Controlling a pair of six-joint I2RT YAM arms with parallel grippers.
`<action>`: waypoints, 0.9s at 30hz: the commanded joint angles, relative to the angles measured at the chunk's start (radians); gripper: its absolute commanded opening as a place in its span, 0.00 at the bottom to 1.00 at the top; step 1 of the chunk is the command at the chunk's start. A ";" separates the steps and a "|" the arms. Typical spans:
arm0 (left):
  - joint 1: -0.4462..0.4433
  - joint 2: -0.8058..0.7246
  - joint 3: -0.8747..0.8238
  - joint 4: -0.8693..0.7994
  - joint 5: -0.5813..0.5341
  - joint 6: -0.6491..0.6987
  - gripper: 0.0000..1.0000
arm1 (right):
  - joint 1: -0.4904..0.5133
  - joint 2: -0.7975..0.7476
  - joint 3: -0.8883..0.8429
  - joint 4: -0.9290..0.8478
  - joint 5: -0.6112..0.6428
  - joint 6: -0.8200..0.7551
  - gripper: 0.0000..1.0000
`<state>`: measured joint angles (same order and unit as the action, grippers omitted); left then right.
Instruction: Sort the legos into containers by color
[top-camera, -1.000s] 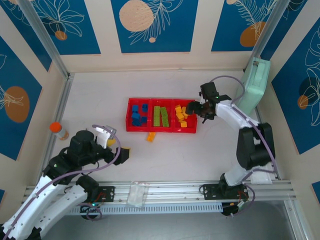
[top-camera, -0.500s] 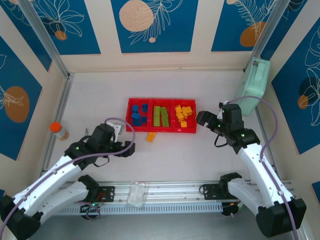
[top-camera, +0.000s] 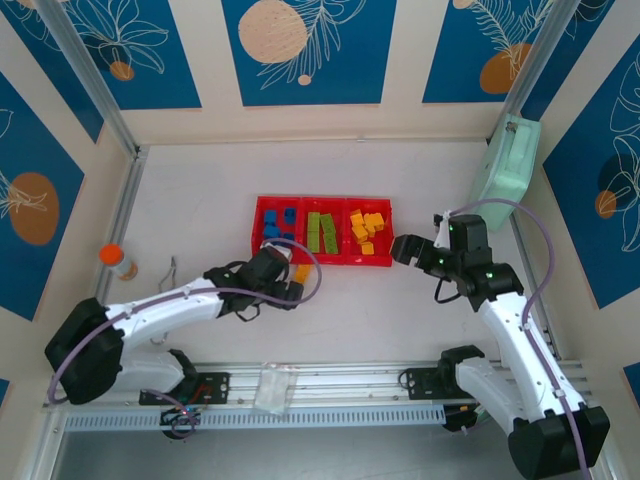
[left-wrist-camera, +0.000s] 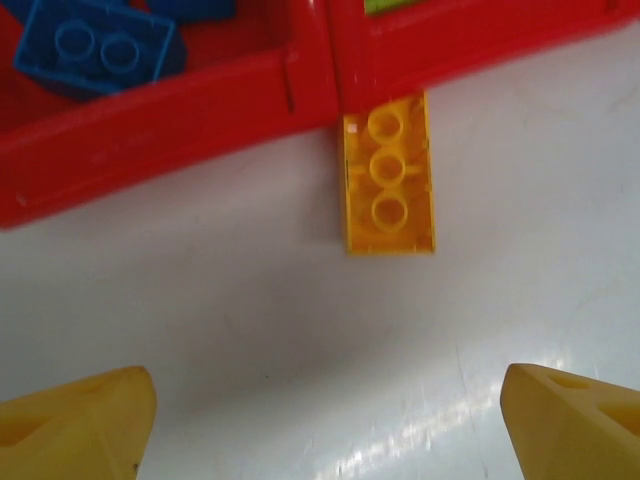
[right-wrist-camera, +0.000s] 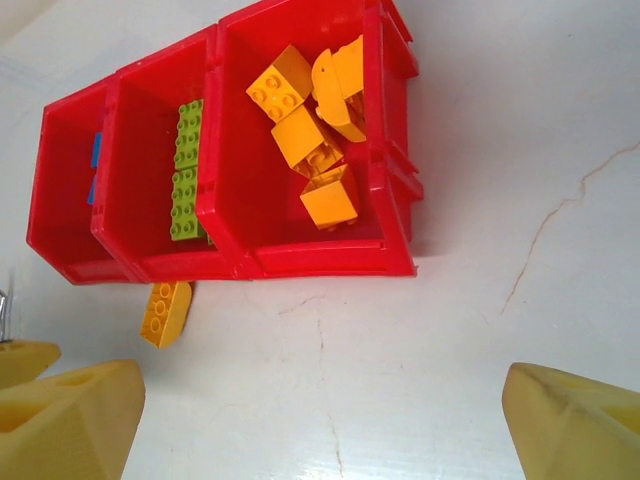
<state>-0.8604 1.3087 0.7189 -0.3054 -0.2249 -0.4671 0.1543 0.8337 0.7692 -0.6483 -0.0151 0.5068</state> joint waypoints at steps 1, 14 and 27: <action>-0.008 0.033 -0.014 0.166 -0.071 -0.009 0.88 | -0.036 -0.035 -0.013 -0.054 -0.055 -0.070 0.93; -0.011 0.310 0.125 0.207 -0.016 -0.015 0.83 | -0.171 -0.026 -0.039 -0.028 -0.211 -0.078 0.93; -0.003 0.407 0.210 0.159 -0.071 -0.034 0.69 | -0.184 -0.025 -0.044 -0.027 -0.236 -0.079 0.92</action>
<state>-0.8608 1.7035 0.9009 -0.1272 -0.2718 -0.4854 -0.0250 0.8120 0.7372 -0.6701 -0.2150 0.4442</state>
